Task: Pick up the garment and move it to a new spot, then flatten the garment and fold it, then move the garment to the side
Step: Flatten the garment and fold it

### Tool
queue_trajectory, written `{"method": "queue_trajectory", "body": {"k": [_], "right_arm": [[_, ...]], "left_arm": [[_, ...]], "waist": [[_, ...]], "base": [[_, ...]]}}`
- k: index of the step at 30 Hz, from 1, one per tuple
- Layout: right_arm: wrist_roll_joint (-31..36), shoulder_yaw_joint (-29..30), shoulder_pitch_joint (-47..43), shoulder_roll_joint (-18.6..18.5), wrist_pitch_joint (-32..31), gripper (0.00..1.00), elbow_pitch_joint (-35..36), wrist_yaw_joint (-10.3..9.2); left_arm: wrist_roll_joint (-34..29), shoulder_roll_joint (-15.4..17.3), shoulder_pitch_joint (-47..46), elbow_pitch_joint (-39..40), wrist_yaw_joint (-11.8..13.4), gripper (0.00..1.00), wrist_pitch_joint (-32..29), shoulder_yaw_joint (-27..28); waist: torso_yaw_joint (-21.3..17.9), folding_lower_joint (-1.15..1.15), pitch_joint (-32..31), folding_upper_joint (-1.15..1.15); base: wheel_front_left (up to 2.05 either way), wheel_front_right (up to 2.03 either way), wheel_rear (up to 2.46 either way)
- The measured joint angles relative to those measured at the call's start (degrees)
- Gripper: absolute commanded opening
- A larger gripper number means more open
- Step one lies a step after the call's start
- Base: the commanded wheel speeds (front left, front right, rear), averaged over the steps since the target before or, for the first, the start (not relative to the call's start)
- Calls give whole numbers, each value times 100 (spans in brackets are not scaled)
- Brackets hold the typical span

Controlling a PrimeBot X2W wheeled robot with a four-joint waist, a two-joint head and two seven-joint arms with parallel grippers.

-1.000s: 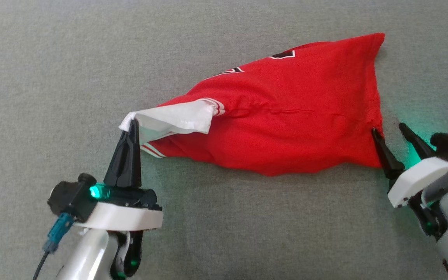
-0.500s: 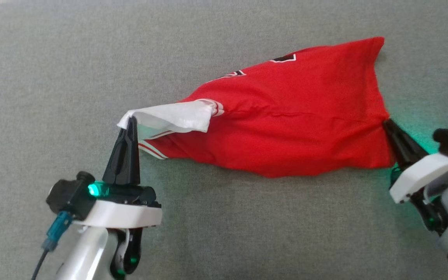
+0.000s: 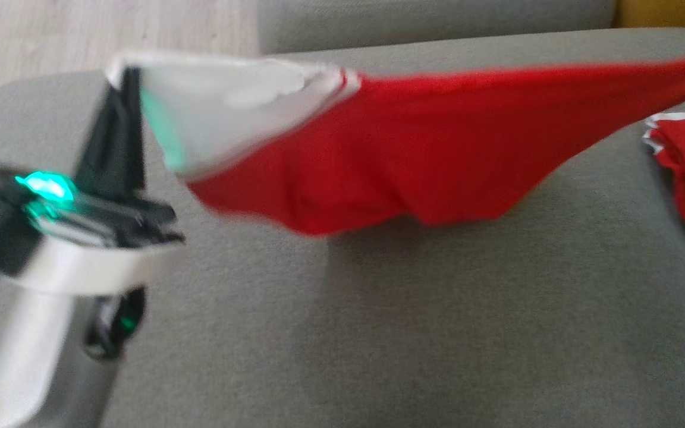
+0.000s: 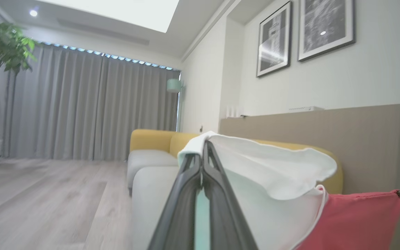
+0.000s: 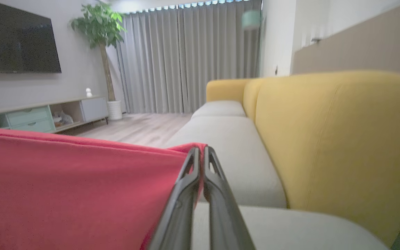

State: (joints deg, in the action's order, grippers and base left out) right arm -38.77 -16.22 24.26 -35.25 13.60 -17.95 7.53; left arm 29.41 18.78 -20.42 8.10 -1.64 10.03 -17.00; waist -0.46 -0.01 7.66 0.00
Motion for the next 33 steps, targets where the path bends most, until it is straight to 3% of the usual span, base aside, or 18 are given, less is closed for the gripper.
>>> {"method": "queue_trajectory", "body": {"k": [5, 8, 13, 17, 21, 27, 33], "right_arm": [[18, 467, 142, -307, -293, 0, 797, 0], [256, 854, 709, -493, -738, 0, 1418, 0], [472, 906, 1459, -549, -1299, 0, 1496, 0], [470, 433, 1965, -531, -1522, 0, 1118, 0], [477, 130, 2770, -391, -1360, 0, 438, 0], [621, -107, 4097, -210, -609, 0, -582, 0], [875, -242, 4771, -286, -27, 0, -1131, 0]], "left_arm": [[170, 192, -688, 449, -98, 0, -396, 156], [272, 330, -1651, 647, -198, 0, -800, 225], [354, 334, -3075, 302, -350, 0, -1141, 170], [290, 352, -3861, -653, -452, 0, -1296, -223], [26, 311, -4483, -1634, -521, 0, -1172, -589], [-266, -29, -5959, -2955, -549, 0, -350, -737], [-369, -321, -6856, -3652, -552, 0, 278, -844]], "waist": [[-182, 0, -90, 0], [-331, 0, -80, 0], [-389, 1, 105, 0], [-374, 2, 392, 0], [-338, 2, 789, 0], [-255, 4, 1464, 0], [-105, 3, 1974, 0]], "base": [[0, 0, 0], [0, 0, 0], [0, 0, 0], [0, 0, 0], [0, 0, 0], [0, 0, 0], [0, 0, 0]]}}
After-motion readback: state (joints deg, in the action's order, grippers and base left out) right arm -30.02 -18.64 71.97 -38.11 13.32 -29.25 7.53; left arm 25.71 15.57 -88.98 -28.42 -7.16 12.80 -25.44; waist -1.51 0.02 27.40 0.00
